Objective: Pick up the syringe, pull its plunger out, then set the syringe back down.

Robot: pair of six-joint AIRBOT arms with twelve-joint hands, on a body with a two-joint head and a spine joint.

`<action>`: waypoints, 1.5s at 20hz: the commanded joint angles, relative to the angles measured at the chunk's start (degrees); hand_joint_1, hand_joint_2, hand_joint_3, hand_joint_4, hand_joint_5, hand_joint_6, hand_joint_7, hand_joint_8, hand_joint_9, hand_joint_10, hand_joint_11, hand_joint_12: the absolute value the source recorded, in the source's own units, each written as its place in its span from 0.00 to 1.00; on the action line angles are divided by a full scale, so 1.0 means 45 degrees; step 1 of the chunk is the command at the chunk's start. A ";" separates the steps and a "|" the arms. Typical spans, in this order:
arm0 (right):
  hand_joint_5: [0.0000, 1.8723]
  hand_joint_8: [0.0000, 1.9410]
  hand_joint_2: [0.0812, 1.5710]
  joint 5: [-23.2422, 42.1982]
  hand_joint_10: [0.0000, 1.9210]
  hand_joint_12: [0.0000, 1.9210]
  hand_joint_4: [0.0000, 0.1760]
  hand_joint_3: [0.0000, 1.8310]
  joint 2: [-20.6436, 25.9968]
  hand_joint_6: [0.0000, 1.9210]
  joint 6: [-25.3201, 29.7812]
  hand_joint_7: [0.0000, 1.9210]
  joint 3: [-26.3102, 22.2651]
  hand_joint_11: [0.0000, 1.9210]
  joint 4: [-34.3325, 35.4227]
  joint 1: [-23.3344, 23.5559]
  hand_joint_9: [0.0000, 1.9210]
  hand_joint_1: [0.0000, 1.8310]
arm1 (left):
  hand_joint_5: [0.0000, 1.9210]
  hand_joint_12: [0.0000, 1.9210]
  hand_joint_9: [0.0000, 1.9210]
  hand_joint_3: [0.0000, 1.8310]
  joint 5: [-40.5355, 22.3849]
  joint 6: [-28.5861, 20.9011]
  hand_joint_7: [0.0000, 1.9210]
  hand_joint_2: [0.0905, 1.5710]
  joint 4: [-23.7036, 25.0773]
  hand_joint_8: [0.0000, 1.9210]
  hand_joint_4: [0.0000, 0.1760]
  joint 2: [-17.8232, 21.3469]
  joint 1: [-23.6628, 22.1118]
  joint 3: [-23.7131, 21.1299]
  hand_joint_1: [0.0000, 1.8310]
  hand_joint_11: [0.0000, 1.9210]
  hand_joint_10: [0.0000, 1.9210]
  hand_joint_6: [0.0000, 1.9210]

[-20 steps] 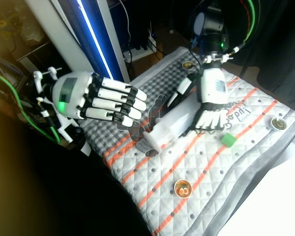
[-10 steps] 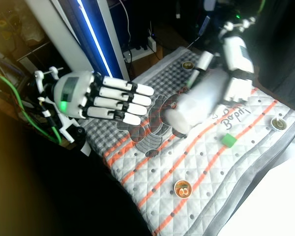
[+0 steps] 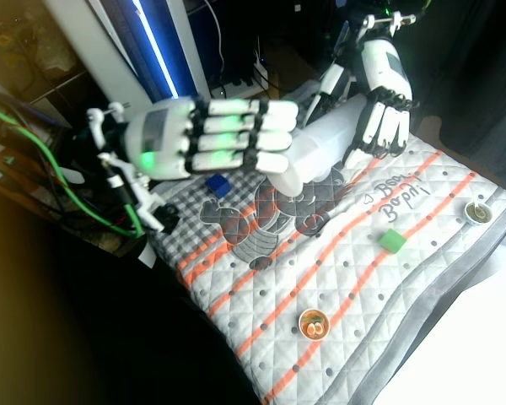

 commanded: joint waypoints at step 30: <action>0.45 0.67 0.74 0.0859 0.85 0.98 0.00 0.00 -0.0457 0.59 0.0226 0.47 0.0348 0.43 -0.0232 0.0561 0.43 0.65 | 0.49 0.90 0.32 0.00 0.3040 -0.1794 0.36 0.75 0.0275 0.73 0.00 0.1071 0.0817 -0.0352 0.66 0.24 0.67 0.59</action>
